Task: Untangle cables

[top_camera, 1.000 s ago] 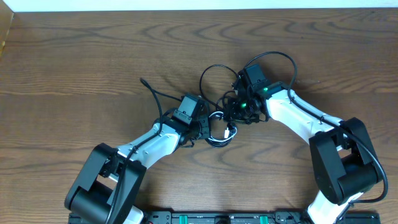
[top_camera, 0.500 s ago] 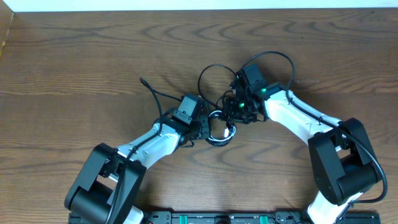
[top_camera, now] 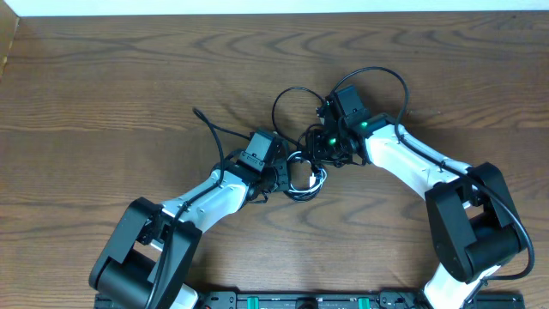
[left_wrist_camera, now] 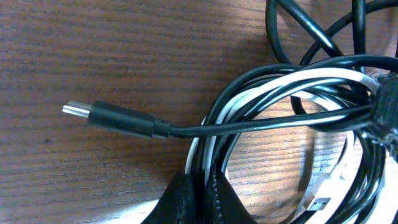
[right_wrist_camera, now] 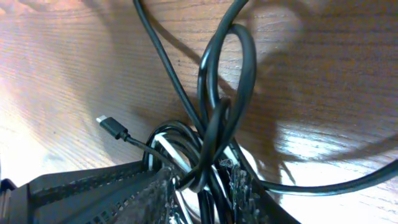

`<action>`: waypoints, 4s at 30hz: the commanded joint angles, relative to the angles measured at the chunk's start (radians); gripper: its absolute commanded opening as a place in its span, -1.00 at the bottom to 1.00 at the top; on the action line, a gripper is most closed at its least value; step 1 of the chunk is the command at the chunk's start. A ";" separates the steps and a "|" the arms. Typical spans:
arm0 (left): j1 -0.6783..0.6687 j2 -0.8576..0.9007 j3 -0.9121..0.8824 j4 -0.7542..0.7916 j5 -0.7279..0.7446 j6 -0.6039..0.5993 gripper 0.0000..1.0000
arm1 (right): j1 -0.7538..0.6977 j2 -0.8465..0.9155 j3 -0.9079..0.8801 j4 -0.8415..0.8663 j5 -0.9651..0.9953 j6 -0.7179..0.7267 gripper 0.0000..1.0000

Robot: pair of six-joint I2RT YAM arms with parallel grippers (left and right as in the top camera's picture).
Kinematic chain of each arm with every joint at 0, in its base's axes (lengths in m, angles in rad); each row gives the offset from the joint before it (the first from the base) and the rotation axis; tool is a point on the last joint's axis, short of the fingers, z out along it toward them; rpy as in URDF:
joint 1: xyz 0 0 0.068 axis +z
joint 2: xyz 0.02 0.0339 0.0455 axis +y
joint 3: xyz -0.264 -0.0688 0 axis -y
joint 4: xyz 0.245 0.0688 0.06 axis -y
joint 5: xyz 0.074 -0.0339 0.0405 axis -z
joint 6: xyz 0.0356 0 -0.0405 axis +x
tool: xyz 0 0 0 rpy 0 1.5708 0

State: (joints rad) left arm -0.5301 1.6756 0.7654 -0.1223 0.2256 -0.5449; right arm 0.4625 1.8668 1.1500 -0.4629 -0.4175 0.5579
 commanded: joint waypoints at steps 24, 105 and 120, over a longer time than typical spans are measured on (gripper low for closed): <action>0.004 0.035 -0.029 -0.017 -0.035 0.009 -0.84 | 0.030 -0.015 -0.002 -0.046 0.268 0.127 -0.60; 0.004 0.035 -0.029 -0.018 -0.035 0.009 -0.85 | -0.157 -0.015 -0.047 -0.500 0.906 0.211 0.99; 0.004 0.035 -0.029 -0.018 -0.035 0.009 -0.85 | -0.157 -0.015 -0.047 -0.619 1.080 0.381 0.99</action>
State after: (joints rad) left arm -0.5510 1.6871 0.7654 -0.1074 0.2989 -0.5419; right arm 0.3443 1.8477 1.1172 -1.0588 0.4007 0.8421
